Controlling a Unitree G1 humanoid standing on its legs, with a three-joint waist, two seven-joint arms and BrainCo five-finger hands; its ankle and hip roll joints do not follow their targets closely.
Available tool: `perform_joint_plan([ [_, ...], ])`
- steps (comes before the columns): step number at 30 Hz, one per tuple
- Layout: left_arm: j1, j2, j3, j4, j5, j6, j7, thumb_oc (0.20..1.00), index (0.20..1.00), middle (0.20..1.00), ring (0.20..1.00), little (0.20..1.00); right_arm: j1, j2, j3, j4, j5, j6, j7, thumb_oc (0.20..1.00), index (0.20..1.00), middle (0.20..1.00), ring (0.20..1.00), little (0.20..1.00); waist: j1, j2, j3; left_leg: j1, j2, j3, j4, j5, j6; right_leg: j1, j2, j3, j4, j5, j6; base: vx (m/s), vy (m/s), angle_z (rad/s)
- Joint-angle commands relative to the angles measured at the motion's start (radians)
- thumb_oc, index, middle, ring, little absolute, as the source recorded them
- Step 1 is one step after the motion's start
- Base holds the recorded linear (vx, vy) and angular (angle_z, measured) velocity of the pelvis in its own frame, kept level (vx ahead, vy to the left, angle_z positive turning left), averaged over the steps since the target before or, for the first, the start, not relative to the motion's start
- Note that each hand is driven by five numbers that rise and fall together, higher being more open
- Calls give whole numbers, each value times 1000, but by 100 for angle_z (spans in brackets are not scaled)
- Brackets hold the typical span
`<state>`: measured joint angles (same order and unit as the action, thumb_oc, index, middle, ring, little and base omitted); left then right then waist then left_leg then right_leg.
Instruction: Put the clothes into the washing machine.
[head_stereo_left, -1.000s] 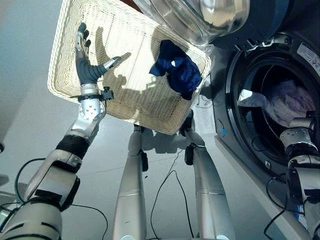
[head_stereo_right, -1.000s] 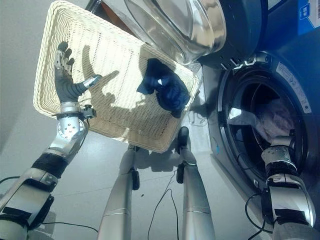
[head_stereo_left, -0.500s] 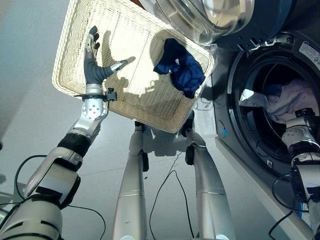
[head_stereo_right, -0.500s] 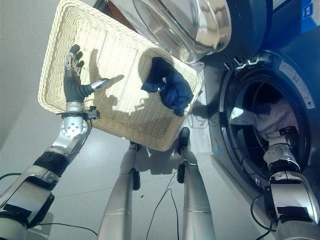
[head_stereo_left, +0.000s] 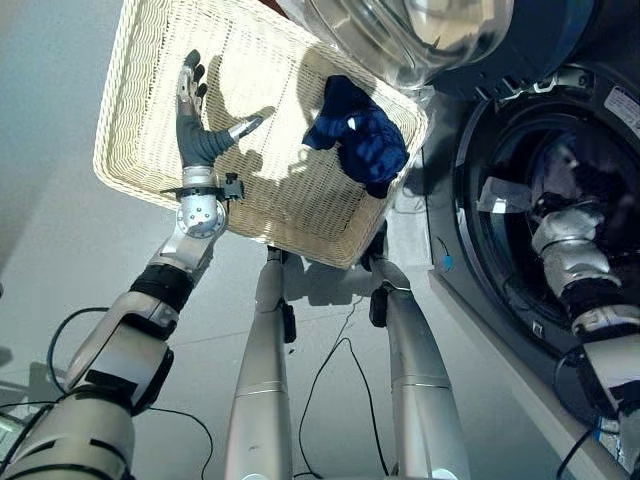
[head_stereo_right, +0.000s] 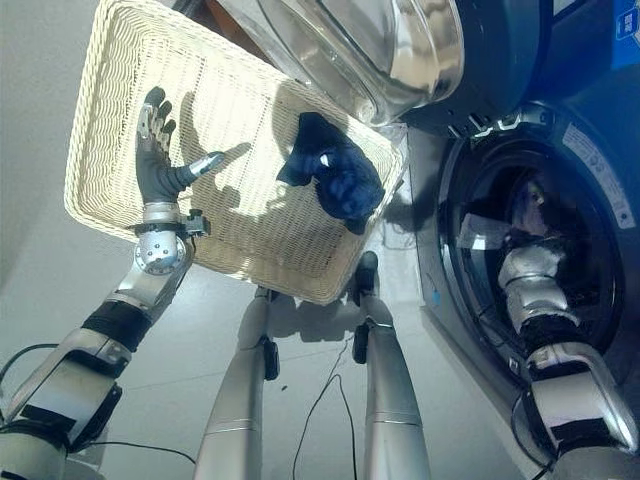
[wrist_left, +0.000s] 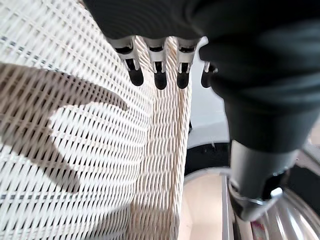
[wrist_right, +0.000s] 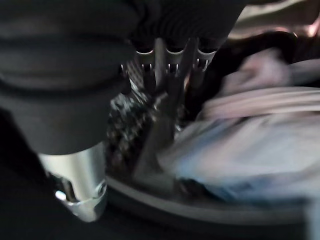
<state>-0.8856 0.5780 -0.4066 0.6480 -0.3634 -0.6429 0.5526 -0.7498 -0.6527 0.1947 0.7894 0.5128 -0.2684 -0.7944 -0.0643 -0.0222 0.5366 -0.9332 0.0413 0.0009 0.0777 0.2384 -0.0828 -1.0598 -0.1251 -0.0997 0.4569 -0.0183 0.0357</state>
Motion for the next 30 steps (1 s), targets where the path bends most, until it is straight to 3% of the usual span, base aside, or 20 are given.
perform_joint_plan([
  [1,-28,-42,61,-36,89,-25,48,1000,1000,1000,1000,1000,38,-28,20,-39,-45,13,14,1000,1000,1000,1000,1000,-16,-1,-17,-7,-40,66,142,-140,-26,72,62,-22,-262,215,108,0,0,0],
  [5,-11,-62,84,-33,127,-5,80,1000,1000,1000,1000,1000,95,49,45,-91,-62,35,73,1000,1000,1000,1000,1000,-22,2,-17,-8,-33,78,138,-133,-30,66,65,-16,-257,211,105,-17,35,-4],
  [10,-9,-66,94,-1,119,-5,96,1000,1000,1000,1000,1000,139,107,73,-113,-70,25,77,1000,1000,1000,1000,1000,-29,4,-17,-10,-26,87,134,-127,-33,62,69,-7,-253,205,99,-8,32,-3],
  [21,-8,-74,102,21,118,-19,92,1000,1000,1000,1000,1000,138,107,71,-97,-120,17,7,1000,1000,1000,1000,1000,-32,7,-17,-14,-22,93,136,-122,-36,58,73,1,-250,204,99,0,7,-2],
  [27,13,-82,109,-19,153,20,124,1000,1000,1000,1000,1000,163,83,140,-276,-434,21,58,1000,1000,1000,1000,1000,-36,3,-17,-19,-27,88,140,-119,-33,55,73,1,-247,205,103,0,0,0],
  [30,31,-85,118,-28,180,31,138,1000,1000,1000,1000,1000,181,85,153,-345,-512,12,81,1000,1000,1000,1000,1000,-39,2,-17,-21,-29,87,142,-119,-32,52,75,2,-243,203,104,0,0,0],
])
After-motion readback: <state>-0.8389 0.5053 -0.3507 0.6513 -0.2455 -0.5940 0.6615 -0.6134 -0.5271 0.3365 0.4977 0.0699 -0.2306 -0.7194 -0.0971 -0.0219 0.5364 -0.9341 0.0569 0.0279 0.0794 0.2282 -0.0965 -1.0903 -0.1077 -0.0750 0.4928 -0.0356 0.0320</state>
